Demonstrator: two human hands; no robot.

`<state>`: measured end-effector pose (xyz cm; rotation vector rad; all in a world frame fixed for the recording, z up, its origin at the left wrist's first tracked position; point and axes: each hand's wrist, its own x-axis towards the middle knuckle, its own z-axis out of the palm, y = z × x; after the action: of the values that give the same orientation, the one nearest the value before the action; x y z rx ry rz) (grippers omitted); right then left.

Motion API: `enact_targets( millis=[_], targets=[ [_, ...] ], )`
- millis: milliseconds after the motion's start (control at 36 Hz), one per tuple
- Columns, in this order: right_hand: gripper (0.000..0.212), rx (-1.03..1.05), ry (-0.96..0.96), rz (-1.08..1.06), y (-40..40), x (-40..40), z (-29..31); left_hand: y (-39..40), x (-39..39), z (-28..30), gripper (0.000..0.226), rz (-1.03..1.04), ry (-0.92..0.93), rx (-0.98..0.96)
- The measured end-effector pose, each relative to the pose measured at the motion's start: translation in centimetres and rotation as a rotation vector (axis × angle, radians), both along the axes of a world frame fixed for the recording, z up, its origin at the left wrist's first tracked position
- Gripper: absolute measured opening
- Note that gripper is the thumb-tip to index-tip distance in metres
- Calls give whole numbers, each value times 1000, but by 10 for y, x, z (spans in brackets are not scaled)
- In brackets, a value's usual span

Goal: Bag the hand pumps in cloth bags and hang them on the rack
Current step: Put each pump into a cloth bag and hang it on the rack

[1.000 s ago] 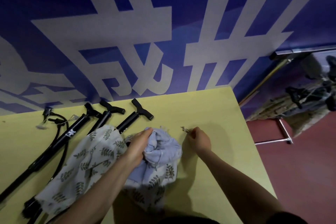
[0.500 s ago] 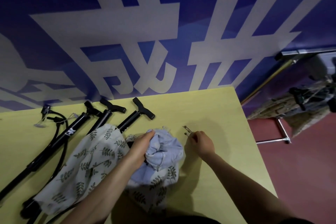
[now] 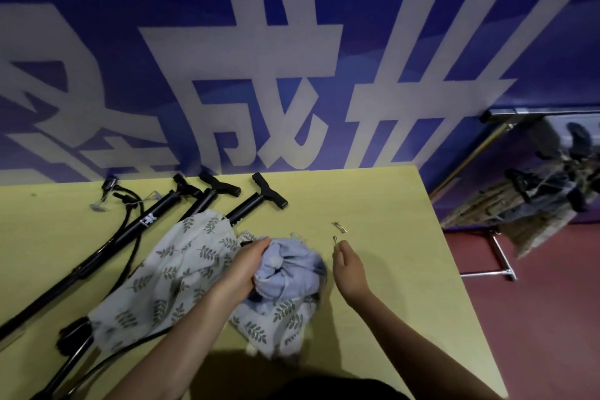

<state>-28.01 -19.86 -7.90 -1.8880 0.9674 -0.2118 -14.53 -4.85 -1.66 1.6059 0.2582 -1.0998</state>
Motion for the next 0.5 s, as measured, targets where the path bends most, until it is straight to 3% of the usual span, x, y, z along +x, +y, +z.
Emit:
enact_targets(
  millis=[111,250,389,500],
  targets=[
    [28,152,-228,-19,26,9,37,10,-9,7,31,45,-31,-16],
    [28,198,-354,245,65,10,70,27,-19,16,38,76,13,-145],
    [26,163,-228,433,91,8,62,47,-23,27,42,179,70,-323],
    [22,-28,-14,590,104,7,46,68,-20,37,46,258,47,-391]
  ],
)
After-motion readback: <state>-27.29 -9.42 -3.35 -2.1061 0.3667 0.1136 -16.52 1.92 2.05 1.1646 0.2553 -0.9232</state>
